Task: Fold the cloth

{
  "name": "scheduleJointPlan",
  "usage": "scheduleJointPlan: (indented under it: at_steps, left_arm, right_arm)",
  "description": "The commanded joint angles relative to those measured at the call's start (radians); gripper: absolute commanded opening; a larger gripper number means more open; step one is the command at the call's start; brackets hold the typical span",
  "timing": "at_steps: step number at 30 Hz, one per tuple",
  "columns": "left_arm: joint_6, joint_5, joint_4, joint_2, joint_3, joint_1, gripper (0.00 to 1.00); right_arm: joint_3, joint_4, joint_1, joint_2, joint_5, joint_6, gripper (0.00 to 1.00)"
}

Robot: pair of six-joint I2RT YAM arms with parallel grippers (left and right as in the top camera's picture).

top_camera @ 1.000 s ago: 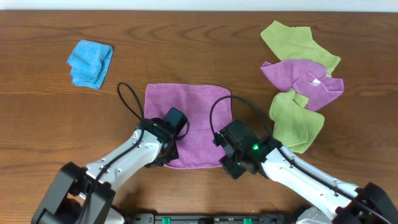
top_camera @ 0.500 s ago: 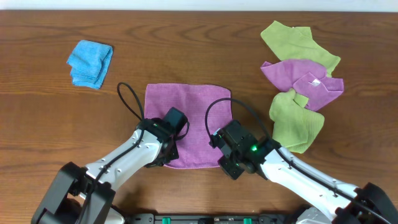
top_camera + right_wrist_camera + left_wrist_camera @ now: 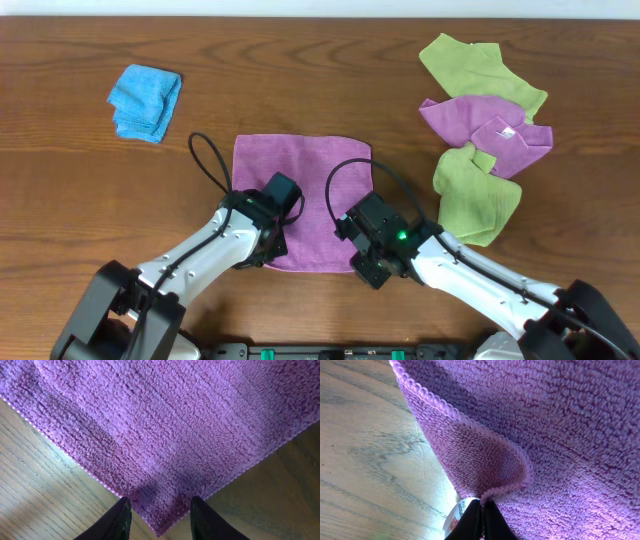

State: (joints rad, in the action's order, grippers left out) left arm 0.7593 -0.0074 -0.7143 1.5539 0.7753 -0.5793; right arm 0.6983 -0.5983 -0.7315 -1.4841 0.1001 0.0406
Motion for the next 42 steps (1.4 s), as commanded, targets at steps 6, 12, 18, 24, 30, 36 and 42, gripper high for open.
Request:
scheduleJointPlan:
  at_steps: [6,12,18,24,30,36,42]
  left_arm:
    - [0.004,-0.026,-0.003,-0.014,0.012,0.004,0.06]
    - [0.004,-0.025,-0.003,-0.014,0.012,0.004,0.06]
    - [0.004,-0.025,-0.002,-0.014,0.012,0.004,0.06]
    - [0.004,-0.025,-0.002,-0.014,0.012,0.004,0.06]
    - [0.005,-0.025,-0.004,-0.014,0.012,0.004,0.06]
    - [0.035,-0.027,-0.021,-0.082,0.013,0.005,0.06]
    - [0.060,-0.090,0.043,-0.238,0.013,0.005,0.06]
  right_arm:
    - [0.005,-0.052,-0.007,-0.008,-0.004,0.021,0.41]
    - [0.005,-0.037,-0.007,-0.008,-0.007,0.021,0.42]
    - [0.005,-0.011,-0.007,-0.008,-0.007,0.021,0.42]
    - [0.005,-0.006,-0.007,-0.009,-0.006,0.021,0.19]
    - [0.005,-0.003,-0.007,-0.008,-0.006,-0.003,0.02]
    - [0.060,-0.034,0.024,0.052,-0.007,-0.063,0.01]
    - [0.095,0.000,0.048,0.138,-0.007,-0.102,0.01]
